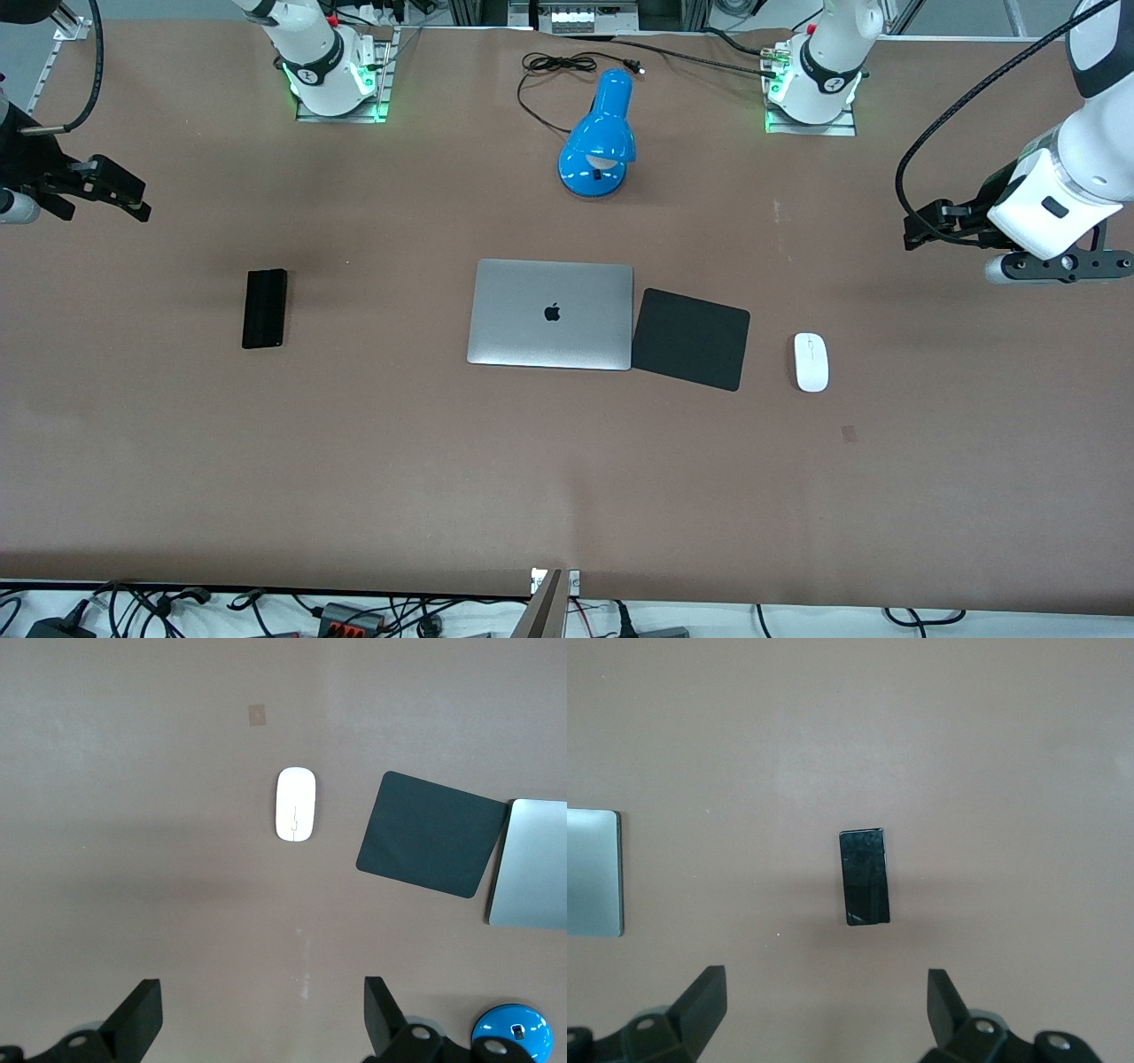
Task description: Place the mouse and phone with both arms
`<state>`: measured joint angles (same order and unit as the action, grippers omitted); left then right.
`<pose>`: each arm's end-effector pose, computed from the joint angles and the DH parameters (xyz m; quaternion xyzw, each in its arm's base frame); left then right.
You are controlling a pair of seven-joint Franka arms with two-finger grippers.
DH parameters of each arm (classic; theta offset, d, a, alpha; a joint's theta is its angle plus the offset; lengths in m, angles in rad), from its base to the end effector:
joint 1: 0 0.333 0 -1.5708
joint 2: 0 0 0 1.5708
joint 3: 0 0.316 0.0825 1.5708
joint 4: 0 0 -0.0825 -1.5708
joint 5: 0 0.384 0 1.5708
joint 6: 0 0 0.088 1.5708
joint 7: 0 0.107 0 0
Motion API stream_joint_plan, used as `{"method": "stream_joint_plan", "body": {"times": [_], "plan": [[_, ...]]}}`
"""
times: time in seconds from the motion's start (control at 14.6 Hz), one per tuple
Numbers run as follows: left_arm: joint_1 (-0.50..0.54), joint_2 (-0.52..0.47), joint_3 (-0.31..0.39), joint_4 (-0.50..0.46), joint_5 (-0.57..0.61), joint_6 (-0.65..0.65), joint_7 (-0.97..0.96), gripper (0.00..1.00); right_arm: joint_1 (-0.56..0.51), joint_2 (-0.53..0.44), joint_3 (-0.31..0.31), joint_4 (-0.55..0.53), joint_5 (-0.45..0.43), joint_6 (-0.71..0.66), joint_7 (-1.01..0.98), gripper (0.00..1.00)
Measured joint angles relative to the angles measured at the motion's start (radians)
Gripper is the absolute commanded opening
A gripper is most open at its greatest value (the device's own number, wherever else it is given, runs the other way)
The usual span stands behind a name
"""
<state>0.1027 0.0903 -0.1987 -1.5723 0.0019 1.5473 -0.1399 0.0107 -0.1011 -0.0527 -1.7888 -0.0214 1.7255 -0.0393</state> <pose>0.5731 -0.0503 0.5718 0.9981 0.0218 -0.0573 0.0012 0.5326 -0.0256 0.5892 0.9998 0.0002 0.0185 0.0087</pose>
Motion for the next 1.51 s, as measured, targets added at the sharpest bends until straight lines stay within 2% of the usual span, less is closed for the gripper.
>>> {"method": "stream_joint_plan", "body": {"times": [0.69,0.82,0.96,1.23,1.51], "plan": [[0.000,0.003,0.000,0.018,0.000,0.011,0.000,1.00,0.000,0.005,0.000,0.001,0.000,-0.008,0.000,1.00],[-0.002,0.031,0.000,0.036,0.000,0.017,0.003,1.00,0.002,0.023,0.000,-0.001,0.000,-0.009,0.000,1.00],[-0.006,0.107,0.000,0.055,0.000,0.071,0.005,1.00,0.002,0.050,0.000,-0.004,0.000,-0.009,0.000,1.00],[-0.009,0.335,0.000,0.087,0.000,0.254,0.029,1.00,0.002,0.149,0.000,-0.011,0.000,0.007,0.000,1.00],[-0.016,0.462,-0.001,0.088,0.039,0.355,0.037,1.00,0.002,0.285,0.000,-0.029,0.000,0.077,0.000,1.00]]}}
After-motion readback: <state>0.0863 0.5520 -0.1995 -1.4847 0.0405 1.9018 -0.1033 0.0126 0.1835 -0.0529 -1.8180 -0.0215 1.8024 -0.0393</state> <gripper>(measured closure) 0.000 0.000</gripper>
